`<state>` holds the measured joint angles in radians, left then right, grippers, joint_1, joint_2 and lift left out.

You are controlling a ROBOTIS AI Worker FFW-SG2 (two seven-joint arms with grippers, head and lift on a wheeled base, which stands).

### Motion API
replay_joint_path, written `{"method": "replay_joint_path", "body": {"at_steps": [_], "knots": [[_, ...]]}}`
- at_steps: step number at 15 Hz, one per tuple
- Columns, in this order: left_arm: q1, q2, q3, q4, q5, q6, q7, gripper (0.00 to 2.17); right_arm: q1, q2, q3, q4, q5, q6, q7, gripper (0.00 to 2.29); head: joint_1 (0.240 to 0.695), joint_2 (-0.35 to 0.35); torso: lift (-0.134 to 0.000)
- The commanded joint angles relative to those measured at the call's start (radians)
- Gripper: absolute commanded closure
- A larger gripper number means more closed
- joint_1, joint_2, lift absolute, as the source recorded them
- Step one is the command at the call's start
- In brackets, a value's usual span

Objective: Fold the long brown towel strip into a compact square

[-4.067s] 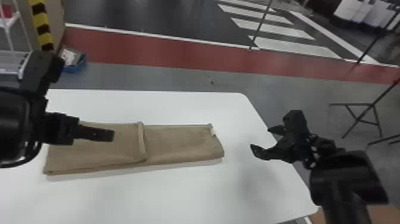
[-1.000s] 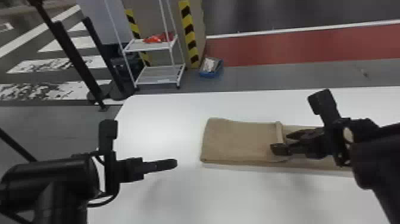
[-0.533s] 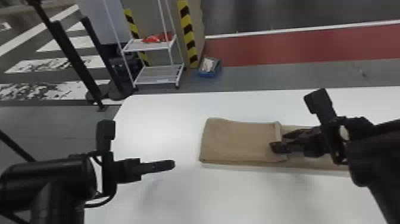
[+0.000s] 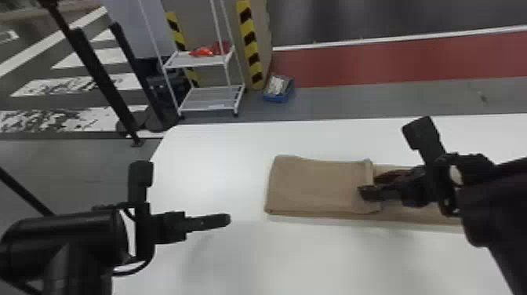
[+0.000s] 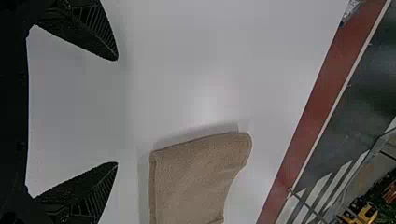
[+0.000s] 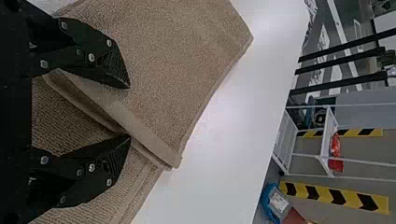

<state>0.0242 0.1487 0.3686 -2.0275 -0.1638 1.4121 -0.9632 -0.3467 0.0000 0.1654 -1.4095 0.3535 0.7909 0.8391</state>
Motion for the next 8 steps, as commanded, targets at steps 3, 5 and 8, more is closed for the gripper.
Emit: {"method": "replay_joint_path", "body": {"at_steps": [3,5,8], "knots": [[0.005,0.000,0.001,0.001,0.000,-0.005,0.000,0.09,-0.002,0.001,-0.004,-0.013,-0.010,0.009,0.000,0.59,0.695,0.261,-0.125],[0.008,0.002,0.001,0.001,0.000,-0.005,0.000,0.09,-0.002,0.001,-0.003,-0.013,-0.004,0.009,0.000,0.58,0.695,0.261,-0.125],[0.011,0.003,0.003,0.006,0.000,-0.011,0.000,0.09,0.003,0.001,-0.001,-0.013,0.010,0.009,0.000,0.41,0.695,0.261,-0.125]]}}
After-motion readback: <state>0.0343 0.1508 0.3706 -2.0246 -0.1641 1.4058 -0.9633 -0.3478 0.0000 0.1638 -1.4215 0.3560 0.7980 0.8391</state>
